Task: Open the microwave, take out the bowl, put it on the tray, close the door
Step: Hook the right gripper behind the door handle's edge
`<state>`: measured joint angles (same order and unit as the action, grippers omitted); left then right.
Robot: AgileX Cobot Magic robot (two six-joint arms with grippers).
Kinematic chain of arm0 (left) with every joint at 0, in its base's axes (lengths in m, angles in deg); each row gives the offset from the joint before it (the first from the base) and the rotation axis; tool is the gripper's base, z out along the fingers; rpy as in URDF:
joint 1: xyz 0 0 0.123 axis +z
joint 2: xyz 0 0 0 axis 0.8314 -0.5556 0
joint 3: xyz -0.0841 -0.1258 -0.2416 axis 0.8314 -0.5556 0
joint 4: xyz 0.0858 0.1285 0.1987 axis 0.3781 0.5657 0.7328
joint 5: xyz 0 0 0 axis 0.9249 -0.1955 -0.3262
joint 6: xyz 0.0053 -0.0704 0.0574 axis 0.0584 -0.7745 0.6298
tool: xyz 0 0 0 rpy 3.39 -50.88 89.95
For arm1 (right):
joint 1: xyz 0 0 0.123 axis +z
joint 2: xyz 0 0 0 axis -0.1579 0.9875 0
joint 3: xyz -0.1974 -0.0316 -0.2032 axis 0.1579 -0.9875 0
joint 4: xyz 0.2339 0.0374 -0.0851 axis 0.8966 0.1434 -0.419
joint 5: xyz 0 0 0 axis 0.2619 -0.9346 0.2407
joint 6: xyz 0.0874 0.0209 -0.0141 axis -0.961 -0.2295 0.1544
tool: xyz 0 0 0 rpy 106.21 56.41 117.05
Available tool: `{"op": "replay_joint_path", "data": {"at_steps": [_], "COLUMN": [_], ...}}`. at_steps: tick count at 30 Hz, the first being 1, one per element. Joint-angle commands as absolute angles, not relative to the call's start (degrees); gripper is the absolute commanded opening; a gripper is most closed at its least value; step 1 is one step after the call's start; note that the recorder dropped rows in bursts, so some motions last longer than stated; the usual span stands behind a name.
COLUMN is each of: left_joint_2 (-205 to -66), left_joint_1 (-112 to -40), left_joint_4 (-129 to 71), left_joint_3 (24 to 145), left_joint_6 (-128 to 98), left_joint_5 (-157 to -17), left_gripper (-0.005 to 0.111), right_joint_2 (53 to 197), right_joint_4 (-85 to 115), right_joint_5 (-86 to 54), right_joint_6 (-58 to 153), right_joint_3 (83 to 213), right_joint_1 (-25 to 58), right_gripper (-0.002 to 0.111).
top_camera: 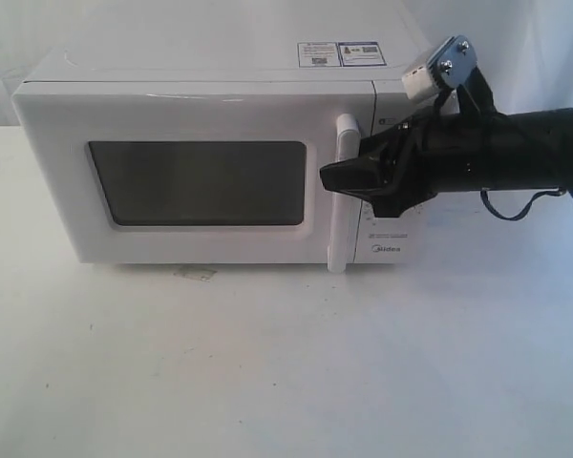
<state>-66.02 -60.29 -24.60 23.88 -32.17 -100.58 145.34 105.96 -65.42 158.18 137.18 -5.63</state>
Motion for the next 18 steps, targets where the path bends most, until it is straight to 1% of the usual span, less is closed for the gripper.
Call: {"op": "replay_joint_path", "data": {"at_steps": [1,3,4,5,6,7,8,10,18], "left_joint_2": [-65.7,-65.7,-65.7,-65.7,-65.7,-65.7,-65.7,-65.7,-65.7], "left_joint_1": [-60.2,-60.2,-60.2,-60.2,-60.2,-60.2,-60.2,-60.2,-60.2], "left_joint_4": [-24.8,-24.8,-24.8,-24.8,-24.8,-24.8,-24.8,-24.8,-24.8], "left_joint_3": [23.6,23.6,23.6,23.6,23.6,23.6,23.6,23.6,23.6], "left_joint_6": [-32.1,-32.1,-32.1,-32.1,-32.1,-32.1,-32.1,-32.1,-32.1], "left_joint_5": [-100.7,-100.7,-100.7,-100.7,-100.7,-100.7,-100.7,-100.7,-100.7], "left_gripper": [0.0,0.0,0.0,0.0,0.0,0.0,0.0,0.0,0.0], "right_joint_2": [144.8,144.8,144.8,144.8,144.8,144.8,144.8,144.8,144.8], "right_joint_4": [115.3,115.3,115.3,115.3,115.3,115.3,115.3,115.3,115.3], "right_joint_5": [-64.9,-64.1,-63.6,-63.5,-63.3,-63.0,-62.5,-62.1,-55.6], "right_joint_6": [159.4,156.8,155.9,155.6,155.2,155.2,154.3,154.3,154.0], "right_joint_3": [141.3,141.9,141.9,141.9,141.8,141.8,141.8,141.8,141.8], "right_joint_1": [-2.9,-2.5,-2.3,-2.3,-2.2,-2.2,-2.2,-2.2,-2.2], "right_gripper": [0.046,0.04,0.033,0.029,0.021,0.017,0.008,0.0,0.0]}}
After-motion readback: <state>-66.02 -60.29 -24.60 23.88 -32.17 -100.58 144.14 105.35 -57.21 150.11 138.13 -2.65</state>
